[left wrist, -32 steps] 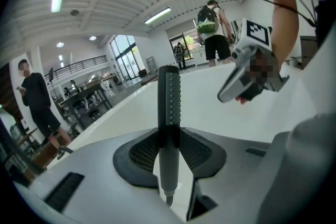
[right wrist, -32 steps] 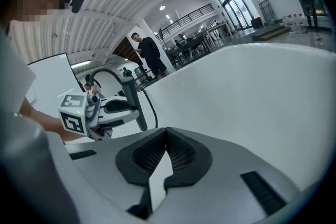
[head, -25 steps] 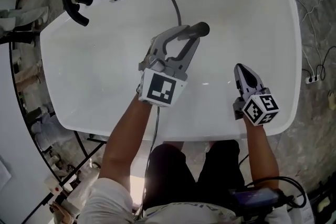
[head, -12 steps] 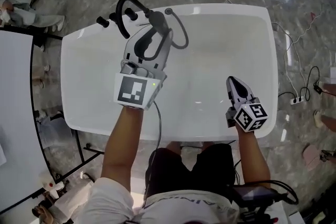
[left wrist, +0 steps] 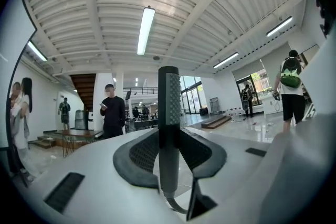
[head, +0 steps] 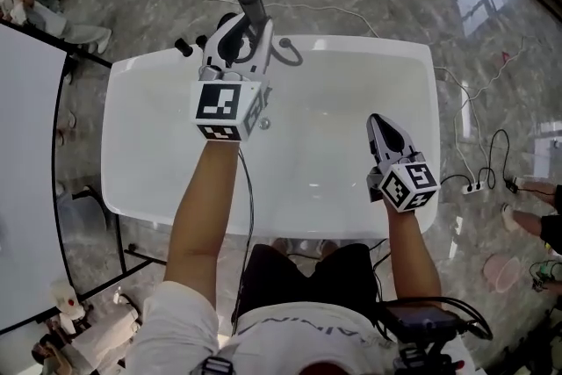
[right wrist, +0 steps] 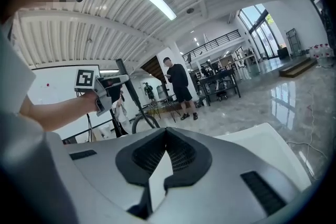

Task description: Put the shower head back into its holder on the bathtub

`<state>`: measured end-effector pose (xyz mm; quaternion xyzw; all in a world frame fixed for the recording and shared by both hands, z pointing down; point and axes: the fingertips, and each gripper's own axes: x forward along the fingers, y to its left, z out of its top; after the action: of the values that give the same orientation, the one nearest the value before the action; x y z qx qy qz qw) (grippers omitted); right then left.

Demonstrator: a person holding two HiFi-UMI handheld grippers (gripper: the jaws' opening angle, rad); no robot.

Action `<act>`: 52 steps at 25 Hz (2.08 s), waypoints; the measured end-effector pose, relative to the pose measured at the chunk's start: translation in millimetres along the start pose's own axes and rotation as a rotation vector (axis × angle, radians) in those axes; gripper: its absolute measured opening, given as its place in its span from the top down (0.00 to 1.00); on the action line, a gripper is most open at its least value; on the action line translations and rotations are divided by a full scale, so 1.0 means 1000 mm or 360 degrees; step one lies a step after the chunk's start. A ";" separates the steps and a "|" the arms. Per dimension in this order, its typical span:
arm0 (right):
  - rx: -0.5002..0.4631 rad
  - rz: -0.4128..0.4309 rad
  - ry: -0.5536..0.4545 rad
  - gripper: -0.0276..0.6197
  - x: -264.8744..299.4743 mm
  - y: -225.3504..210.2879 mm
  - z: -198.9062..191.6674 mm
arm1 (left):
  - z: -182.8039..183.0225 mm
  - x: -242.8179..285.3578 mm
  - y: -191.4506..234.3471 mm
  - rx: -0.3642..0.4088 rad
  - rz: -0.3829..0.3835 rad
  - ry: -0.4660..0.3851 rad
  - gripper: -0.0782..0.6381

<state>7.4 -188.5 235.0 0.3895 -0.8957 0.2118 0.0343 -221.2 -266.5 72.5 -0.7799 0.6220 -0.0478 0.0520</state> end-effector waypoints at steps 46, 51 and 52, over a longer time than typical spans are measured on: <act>-0.0170 0.0186 0.0156 0.95 0.155 -0.083 -0.154 | -0.343 0.178 0.056 -0.0252 0.0224 0.0190 0.71; -0.0151 0.0194 0.0160 0.95 0.161 -0.074 -0.172 | -0.367 0.180 0.064 -0.0303 0.0216 0.0191 0.71; -0.0150 0.0197 0.0168 0.95 0.159 -0.073 -0.177 | -0.371 0.181 0.065 -0.0322 0.0217 0.0198 0.71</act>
<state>-69.0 -269.9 457.3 0.3196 -0.9240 0.1913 0.0866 -295.2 -465.2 432.1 -0.7325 0.6772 -0.0295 -0.0623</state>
